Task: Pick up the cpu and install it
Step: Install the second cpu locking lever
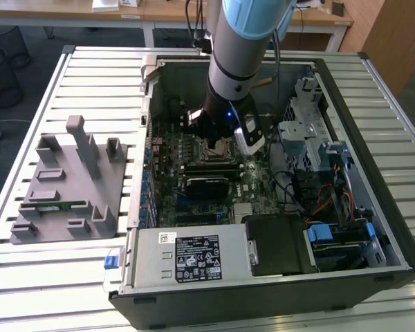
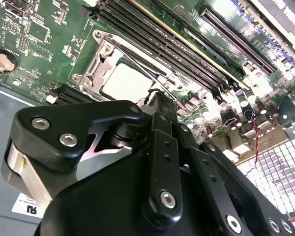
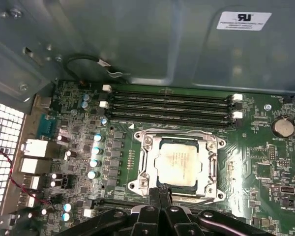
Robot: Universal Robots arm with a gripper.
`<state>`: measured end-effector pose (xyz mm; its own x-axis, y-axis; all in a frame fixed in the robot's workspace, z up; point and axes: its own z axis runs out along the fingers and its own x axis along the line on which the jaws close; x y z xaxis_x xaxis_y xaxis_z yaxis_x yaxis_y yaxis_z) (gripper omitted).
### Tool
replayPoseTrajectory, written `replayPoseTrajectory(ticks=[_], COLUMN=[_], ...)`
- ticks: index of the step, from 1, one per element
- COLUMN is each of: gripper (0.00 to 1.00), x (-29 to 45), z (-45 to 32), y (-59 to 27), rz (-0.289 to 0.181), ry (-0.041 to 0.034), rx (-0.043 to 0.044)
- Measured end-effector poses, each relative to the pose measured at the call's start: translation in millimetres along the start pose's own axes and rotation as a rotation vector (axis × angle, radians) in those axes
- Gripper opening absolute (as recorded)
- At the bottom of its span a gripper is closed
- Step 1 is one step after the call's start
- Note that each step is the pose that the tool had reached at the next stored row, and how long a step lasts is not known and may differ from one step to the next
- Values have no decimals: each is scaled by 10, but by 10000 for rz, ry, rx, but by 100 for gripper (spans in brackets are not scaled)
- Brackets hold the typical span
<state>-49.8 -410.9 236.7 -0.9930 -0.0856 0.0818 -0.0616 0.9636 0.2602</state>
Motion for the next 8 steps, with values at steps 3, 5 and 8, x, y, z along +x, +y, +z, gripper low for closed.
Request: replayPoseTrajectory(ticks=[3, 5, 8], gripper=[11, 11, 11], x=[-27, -27, -26], z=[-6, -11, -41], y=[-5, -3, 5], rz=[45, 52, 52], ry=[172, 192, 196], rx=[-11, -13, -15])
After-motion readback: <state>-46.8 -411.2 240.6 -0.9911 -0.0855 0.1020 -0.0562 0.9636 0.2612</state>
